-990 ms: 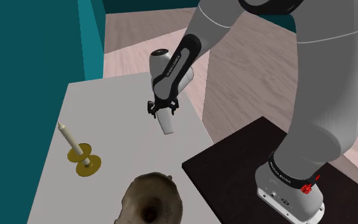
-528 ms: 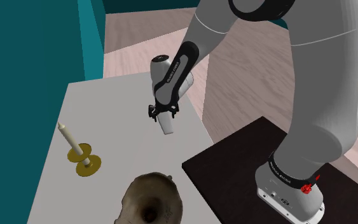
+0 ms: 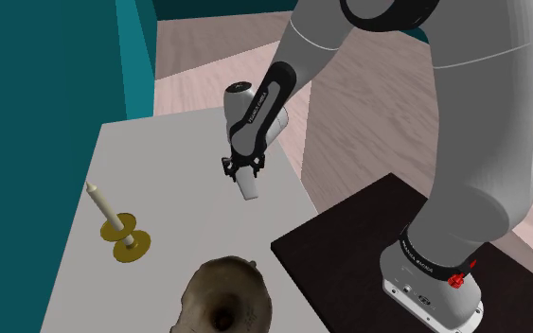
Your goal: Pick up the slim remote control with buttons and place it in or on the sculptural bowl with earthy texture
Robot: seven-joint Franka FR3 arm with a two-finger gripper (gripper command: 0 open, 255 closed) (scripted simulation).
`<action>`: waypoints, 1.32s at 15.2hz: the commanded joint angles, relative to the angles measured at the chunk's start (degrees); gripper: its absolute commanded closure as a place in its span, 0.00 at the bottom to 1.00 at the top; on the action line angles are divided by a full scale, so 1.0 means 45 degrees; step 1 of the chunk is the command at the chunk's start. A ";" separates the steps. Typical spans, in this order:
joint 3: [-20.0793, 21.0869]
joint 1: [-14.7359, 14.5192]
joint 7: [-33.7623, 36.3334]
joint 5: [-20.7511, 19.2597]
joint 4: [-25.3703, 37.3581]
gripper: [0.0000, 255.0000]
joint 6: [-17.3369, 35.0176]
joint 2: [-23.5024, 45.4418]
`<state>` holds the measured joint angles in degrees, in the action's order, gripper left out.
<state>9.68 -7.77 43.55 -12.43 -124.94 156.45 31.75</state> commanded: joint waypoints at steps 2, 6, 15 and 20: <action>0.0000 0.0000 0.0000 0.0000 0.0000 1.00 0.0001 0.0001; -0.0001 0.0000 0.0000 -0.0001 0.0000 1.00 0.0003 0.0002; 0.0477 0.0368 -0.0356 0.0491 -0.0343 1.00 -0.1116 -0.1461; 0.0712 0.0542 -0.0577 0.0805 -0.0434 1.00 -0.1785 -0.2235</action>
<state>12.72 -5.51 41.19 -9.06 -126.85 148.98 22.31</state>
